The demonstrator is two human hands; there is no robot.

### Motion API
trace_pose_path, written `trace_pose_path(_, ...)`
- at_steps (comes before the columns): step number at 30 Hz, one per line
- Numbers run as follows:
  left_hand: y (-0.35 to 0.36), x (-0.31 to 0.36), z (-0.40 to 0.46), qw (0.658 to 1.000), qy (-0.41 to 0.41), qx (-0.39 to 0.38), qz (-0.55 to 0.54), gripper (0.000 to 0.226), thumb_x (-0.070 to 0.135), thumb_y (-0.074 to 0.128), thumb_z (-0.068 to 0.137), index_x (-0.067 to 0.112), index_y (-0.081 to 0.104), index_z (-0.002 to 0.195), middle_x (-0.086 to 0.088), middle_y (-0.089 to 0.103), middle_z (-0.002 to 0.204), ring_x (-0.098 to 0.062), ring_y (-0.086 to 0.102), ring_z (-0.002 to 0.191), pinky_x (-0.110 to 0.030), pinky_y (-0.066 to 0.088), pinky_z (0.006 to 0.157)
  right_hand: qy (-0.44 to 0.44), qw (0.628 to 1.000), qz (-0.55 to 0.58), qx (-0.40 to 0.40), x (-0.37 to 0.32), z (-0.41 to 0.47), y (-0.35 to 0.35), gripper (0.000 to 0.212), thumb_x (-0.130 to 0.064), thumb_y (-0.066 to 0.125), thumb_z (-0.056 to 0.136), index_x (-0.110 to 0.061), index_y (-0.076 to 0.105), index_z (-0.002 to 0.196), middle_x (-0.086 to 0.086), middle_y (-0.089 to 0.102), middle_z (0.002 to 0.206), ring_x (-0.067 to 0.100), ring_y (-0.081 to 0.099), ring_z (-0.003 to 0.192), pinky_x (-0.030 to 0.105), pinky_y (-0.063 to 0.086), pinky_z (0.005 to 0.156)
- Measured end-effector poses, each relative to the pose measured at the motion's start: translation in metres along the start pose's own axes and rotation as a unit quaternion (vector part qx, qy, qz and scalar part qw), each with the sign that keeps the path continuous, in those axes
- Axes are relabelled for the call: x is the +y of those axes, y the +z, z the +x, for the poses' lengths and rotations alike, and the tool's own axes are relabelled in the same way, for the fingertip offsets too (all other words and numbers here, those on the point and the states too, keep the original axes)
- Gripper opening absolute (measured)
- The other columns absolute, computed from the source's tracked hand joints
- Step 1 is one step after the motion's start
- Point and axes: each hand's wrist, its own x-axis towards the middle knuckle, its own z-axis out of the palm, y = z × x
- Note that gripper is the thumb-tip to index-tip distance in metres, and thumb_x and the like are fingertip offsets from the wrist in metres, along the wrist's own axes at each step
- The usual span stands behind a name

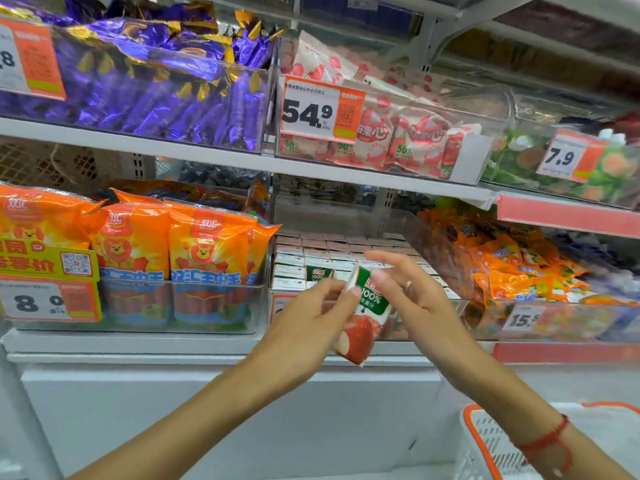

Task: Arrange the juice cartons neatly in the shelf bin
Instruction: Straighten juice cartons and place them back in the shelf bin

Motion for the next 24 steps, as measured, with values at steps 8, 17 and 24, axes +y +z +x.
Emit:
trace_pose_path(8,0.008,-0.024,-0.011,0.984,-0.112,-0.072,-0.116,0.025,0.031,0.064,0.090,0.020,0.064,0.113,0.001,0.073,0.106,-0.010,0.072,0.091,-0.025,0.059,0.073,0.160,0.985,0.058,-0.004,0.026,-0.017,0.000,0.030,-0.035,0.063,0.090,-0.026,0.060,0.118,-0.003,0.071,0.108,0.009,0.070,0.096,0.025,0.057,0.084)
trace_pose_path(17,0.017,-0.035,-0.014,0.962,-0.198,-0.032,-0.184,0.014,0.029,0.055,0.098,0.025,0.067,0.104,0.007,0.074,0.097,-0.005,0.071,0.082,-0.016,0.053,0.056,0.210,0.976,-0.004,-0.063,0.041,-0.029,0.007,0.027,-0.033,0.049,0.101,-0.025,0.060,0.124,-0.001,0.068,0.118,0.015,0.067,0.103,0.038,0.052,0.097)
trace_pose_path(24,0.013,-0.041,-0.010,0.967,-0.189,-0.039,-0.167,0.028,0.037,0.052,0.098,0.023,0.063,0.120,0.004,0.071,0.112,-0.010,0.068,0.100,-0.021,0.056,0.079,0.227,0.973,0.004,-0.050,0.048,-0.028,0.006,0.030,-0.037,0.051,0.099,-0.027,0.059,0.127,-0.005,0.065,0.124,0.014,0.060,0.116,0.041,0.045,0.106)
